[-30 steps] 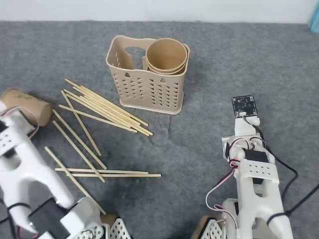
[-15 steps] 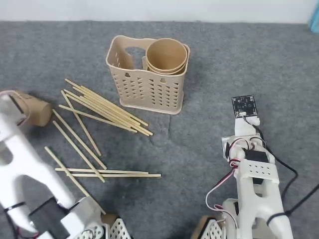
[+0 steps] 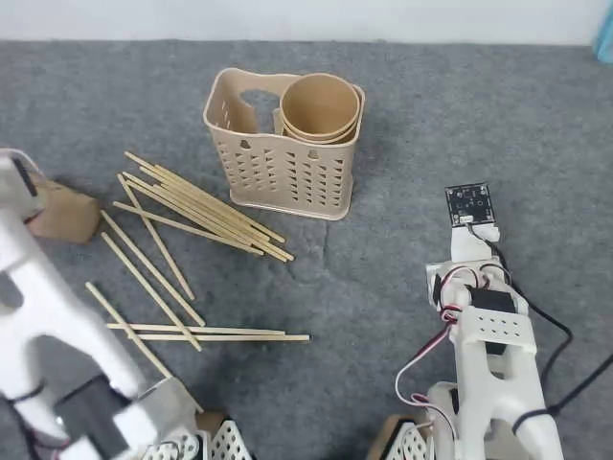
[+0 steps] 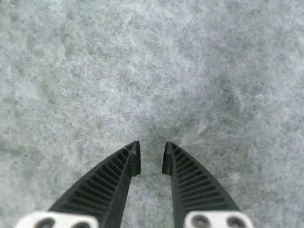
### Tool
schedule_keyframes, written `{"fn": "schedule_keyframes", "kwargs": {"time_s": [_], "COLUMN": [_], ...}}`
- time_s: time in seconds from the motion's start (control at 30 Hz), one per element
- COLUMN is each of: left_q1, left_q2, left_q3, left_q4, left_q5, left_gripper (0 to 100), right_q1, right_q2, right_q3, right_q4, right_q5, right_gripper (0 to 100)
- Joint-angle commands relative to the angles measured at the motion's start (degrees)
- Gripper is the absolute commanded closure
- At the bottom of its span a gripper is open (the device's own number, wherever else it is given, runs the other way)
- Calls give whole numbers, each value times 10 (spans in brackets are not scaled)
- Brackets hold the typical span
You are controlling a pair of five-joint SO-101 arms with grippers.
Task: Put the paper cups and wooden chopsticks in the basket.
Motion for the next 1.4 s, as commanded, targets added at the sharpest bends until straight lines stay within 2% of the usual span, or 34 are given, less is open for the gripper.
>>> {"fn": "schedule_keyframes", "kwargs": {"time_s": [0.0,0.07,0.2,0.33,0.47,0.73,0.97,1.17,1.37], "left_q1": [-35,-51,-67,-63,-19,170,351,519,590], "left_q2": [73,142,240,257,257,257,258,258,265], "left_q3": [-110,-189,-309,-356,-409,-532,-655,-700,-632], "left_q4": [34,71,73,73,73,73,70,70,47], "left_q5": [-2,-2,-2,-3,8,107,229,232,213], "left_gripper": [988,988,988,988,988,988,988,988,988], "right_q1": [-1,-1,-3,-3,-3,-2,-2,-1,-1], "right_q2": [-20,-20,-20,-19,-19,-19,-19,-19,-19], "right_q3": [-4,-4,-4,-3,-3,-3,-3,-3,-3], "right_q4": [-10,-11,-12,-20,-22,-22,-22,-22,-22], "right_q5": [8,8,8,8,8,8,8,8,8], "right_gripper": [908,908,908,908,908,908,908,908,908]}}
